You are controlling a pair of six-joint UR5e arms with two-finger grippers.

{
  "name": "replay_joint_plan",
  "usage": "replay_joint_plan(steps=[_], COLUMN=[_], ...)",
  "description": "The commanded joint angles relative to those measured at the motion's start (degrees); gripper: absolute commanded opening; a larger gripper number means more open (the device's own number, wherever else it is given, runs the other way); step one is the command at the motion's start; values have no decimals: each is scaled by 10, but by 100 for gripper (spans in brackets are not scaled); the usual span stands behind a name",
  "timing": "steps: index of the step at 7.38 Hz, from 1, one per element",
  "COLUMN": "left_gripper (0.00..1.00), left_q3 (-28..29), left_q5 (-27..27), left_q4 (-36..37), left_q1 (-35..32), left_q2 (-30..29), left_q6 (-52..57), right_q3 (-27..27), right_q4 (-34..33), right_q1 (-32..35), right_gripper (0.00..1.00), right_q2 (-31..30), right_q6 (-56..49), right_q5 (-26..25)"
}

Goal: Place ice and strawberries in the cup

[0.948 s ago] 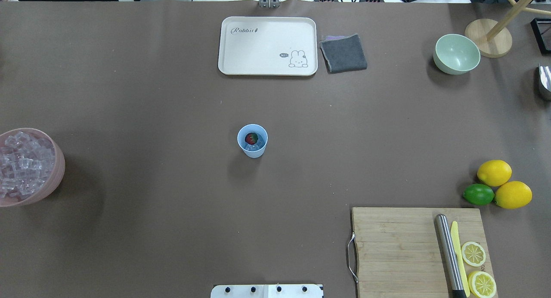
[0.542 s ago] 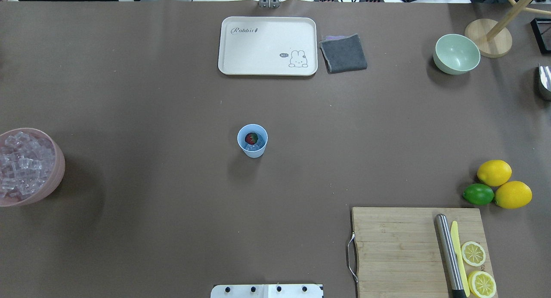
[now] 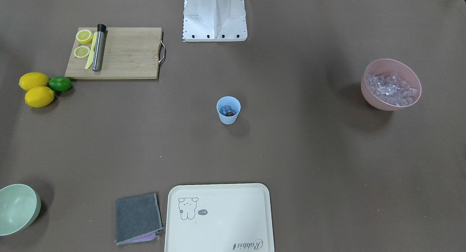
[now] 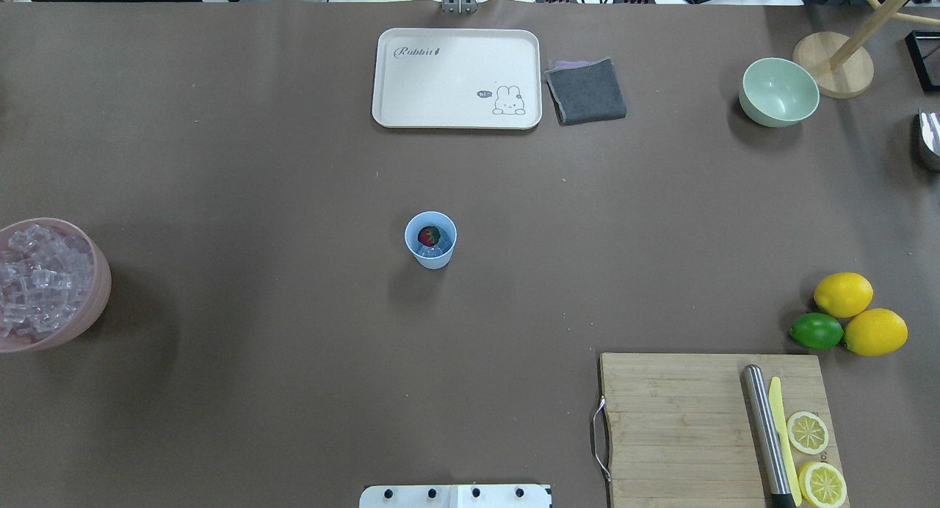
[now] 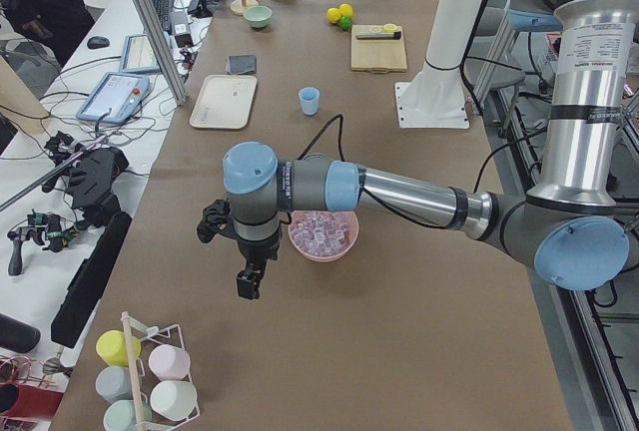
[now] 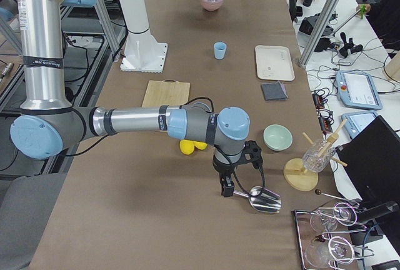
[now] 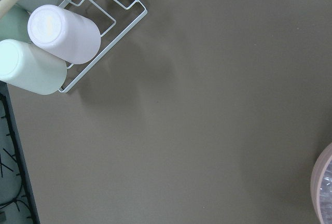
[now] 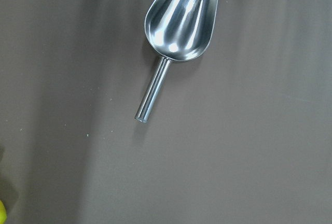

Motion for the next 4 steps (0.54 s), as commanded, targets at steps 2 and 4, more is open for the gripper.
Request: replay_joint_plan(steps=[2,4], left_gripper=[97,98], left_q3=[2,1], left_q5=[1,0], left_q4=[-1,-6], left_q1=[-1,0], left_q2=[1,15], left_q6=[0,0], right_q3=[0,1], right_q4=[1,2], right_q1=[0,0], right_gripper=[100,100], right_q2=[-1,-1], right_q6=[0,0], right_q5=[1,1])
